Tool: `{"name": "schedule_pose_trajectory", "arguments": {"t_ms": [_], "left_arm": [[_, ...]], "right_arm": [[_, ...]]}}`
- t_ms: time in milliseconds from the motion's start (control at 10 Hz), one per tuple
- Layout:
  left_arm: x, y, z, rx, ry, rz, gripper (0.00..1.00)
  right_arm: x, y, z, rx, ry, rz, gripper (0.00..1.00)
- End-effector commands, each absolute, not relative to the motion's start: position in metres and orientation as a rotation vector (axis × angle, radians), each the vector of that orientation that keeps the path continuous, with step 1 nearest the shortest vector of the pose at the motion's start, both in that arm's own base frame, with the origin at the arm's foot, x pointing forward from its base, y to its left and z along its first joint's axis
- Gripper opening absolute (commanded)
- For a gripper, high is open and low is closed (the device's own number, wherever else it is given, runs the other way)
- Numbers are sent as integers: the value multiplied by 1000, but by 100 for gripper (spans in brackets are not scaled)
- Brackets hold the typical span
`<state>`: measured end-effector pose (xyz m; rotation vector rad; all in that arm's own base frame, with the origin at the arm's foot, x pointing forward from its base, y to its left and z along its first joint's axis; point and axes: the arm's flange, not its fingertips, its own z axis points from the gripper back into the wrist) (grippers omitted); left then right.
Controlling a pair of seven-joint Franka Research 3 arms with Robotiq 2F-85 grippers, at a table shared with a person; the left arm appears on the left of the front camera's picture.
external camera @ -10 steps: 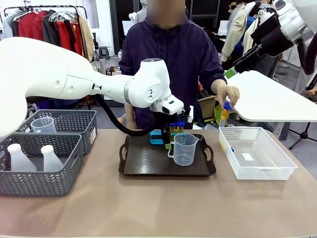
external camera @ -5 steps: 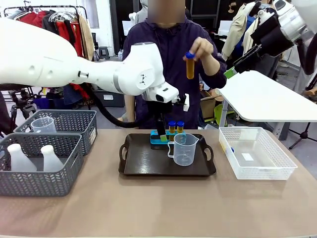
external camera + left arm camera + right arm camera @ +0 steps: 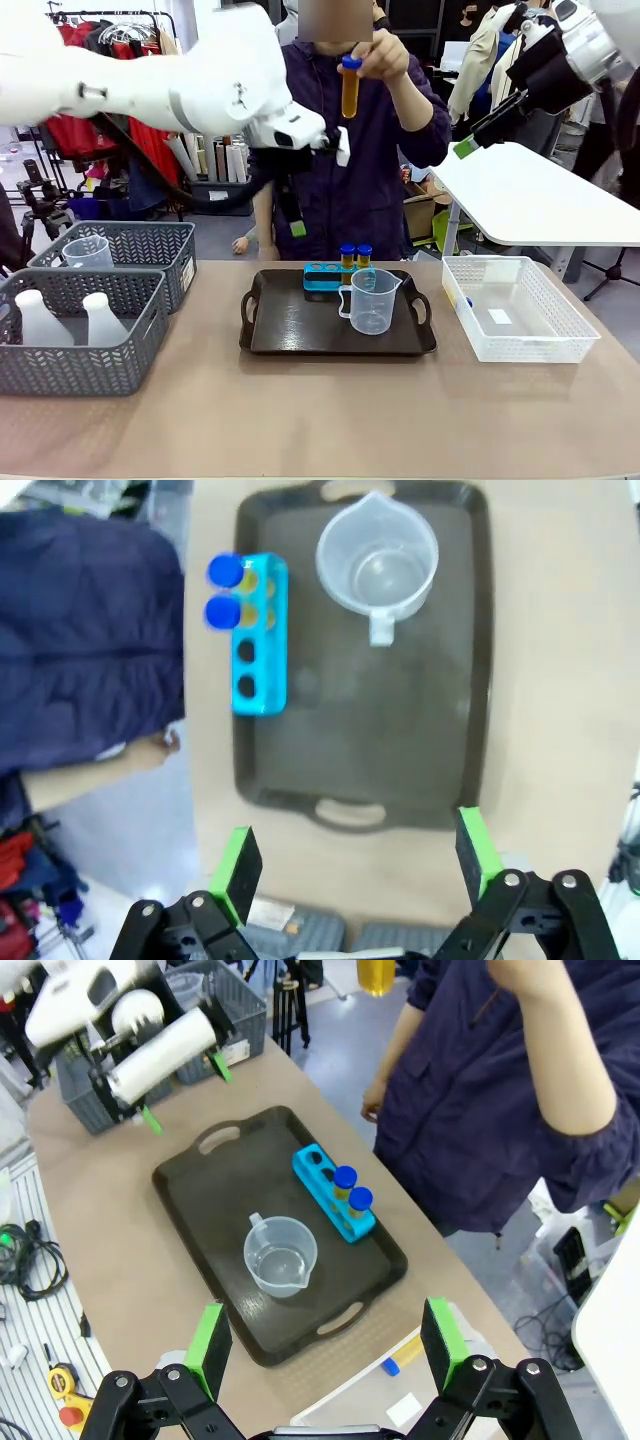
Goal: Prepare the laboratory tools.
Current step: Pick up one Small flask and place it on the Handle tray.
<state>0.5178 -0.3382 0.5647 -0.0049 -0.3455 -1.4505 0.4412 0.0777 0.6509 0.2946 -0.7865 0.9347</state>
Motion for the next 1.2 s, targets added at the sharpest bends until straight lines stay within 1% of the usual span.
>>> {"name": "schedule_pose_trajectory", "arguments": {"t_ms": [0,100,400,500,600,900,1000,1100], "left_arm": [[503,-315,572,24,-294,-1319,100],[502,-298,578,-8,-257,-1206,100],[494,-246,592,1,-323,-951,100],[492,-242,594,-4,-332,-949,100],[509,-254,596,2,-286,-1030,100],[509,-254,596,2,-286,-1030,100],[505,-254,594,-3,-287,-1002,100],[495,-250,602,29,-262,-919,100]], "right_arm": [[440,77,653,289,-786,940,100],[440,77,653,289,-786,940,100],[440,77,653,289,-786,940,100],[440,77,653,289,-786,940,100],[440,77,653,289,-786,940,100],[440,77,653,289,-786,940,100],[440,77,653,289,-786,940,100],[440,77,653,289,-786,940,100]]}}
